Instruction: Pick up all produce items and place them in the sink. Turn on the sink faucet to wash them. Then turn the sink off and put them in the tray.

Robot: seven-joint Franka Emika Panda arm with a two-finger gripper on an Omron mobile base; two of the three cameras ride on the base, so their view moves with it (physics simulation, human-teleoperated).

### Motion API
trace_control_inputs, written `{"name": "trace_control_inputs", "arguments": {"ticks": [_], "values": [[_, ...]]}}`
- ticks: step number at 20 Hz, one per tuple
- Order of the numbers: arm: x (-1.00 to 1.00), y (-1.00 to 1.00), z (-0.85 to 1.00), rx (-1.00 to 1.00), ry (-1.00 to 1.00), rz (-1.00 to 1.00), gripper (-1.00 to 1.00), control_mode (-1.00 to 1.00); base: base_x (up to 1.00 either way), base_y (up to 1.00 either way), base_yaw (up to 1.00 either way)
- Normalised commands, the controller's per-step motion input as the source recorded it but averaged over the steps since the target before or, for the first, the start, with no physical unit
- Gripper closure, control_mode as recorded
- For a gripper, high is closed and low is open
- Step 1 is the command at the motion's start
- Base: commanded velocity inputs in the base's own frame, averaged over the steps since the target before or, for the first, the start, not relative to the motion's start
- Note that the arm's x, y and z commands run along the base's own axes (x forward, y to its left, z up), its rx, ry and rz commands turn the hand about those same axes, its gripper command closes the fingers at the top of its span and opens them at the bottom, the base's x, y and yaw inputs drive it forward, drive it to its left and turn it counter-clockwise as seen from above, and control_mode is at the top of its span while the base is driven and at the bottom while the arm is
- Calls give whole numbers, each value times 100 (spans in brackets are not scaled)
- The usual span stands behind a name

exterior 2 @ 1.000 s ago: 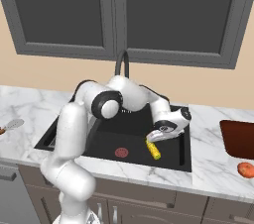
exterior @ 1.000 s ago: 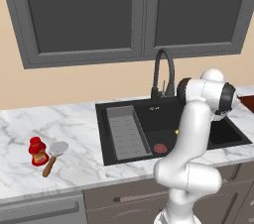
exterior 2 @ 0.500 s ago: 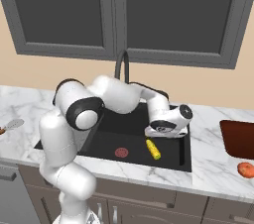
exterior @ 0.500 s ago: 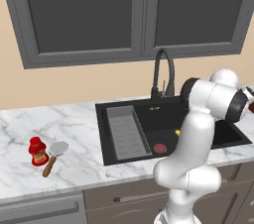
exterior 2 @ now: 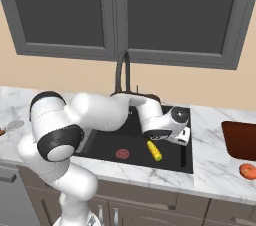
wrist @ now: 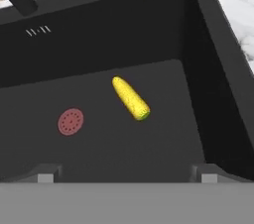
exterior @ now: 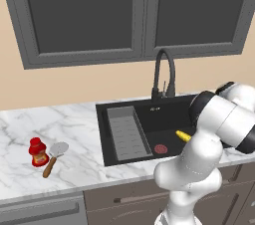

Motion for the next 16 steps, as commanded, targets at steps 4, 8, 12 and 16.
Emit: {"name": "trace_control_inputs", "arguments": {"ticks": [4,8,12,16], "values": [[-35,0,28,0,4,-48,-100,-100,0,0,0],[-15,12,7,-3,6,-50,-100,-100,0,0,0],[-1,19,0,-5,2,-38,-100,-100,0,0,0],[0,3,0,-1,1,-27,-100,-100,0,0,0]]}}
